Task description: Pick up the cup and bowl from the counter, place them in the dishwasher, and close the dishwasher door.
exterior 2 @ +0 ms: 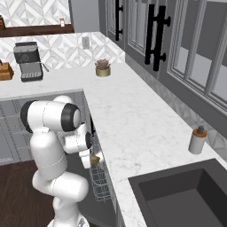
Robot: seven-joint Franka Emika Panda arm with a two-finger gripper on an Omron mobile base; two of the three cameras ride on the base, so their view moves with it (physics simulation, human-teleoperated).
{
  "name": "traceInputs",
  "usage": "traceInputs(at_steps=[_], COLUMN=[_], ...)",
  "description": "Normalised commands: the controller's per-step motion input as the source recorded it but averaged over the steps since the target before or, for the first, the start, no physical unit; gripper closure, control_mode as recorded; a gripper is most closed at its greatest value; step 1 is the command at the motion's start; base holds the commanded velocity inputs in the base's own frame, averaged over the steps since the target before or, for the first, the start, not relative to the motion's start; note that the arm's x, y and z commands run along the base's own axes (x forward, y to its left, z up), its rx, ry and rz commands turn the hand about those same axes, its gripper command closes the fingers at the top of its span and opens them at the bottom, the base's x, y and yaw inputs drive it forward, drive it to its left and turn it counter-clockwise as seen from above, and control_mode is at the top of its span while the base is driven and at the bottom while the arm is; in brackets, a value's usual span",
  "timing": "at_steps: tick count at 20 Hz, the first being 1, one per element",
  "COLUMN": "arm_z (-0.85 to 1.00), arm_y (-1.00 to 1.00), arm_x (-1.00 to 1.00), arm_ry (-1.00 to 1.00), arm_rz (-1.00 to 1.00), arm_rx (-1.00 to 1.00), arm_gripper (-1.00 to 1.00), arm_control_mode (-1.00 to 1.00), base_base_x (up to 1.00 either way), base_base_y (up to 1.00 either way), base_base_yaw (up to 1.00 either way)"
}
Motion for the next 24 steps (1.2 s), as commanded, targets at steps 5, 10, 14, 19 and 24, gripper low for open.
traceInputs(at_steps=[5, 10, 14, 19, 24], arm_z=[-0.23, -0.25, -0.23, -0.28, -0.31], arm_y=[0.00, 0.00, 0.00, 0.00, 0.00], arm_x=[0.31, 0.31, 0.30, 0.31, 0.30], arm_ry=[0.00, 0.00, 0.00, 0.00, 0.00], arm_rz=[-0.03, -0.04, -0.03, -0.02, -0.01], arm_rx=[-0.02, -0.03, -0.03, -0.03, -0.04], arm_gripper=[1.00, 1.00, 1.00, 1.00, 1.00], arm_control_mode=[-1.00, -1.00, -1.00, -1.00, -1.00], base_base_x=[0.00, 0.00, 0.00, 0.00, 0.00], base_base_y=[0.00, 0.00, 0.00, 0.00, 0.00], base_base_yaw=[0.00, 0.00, 0.00, 0.00, 0.00])
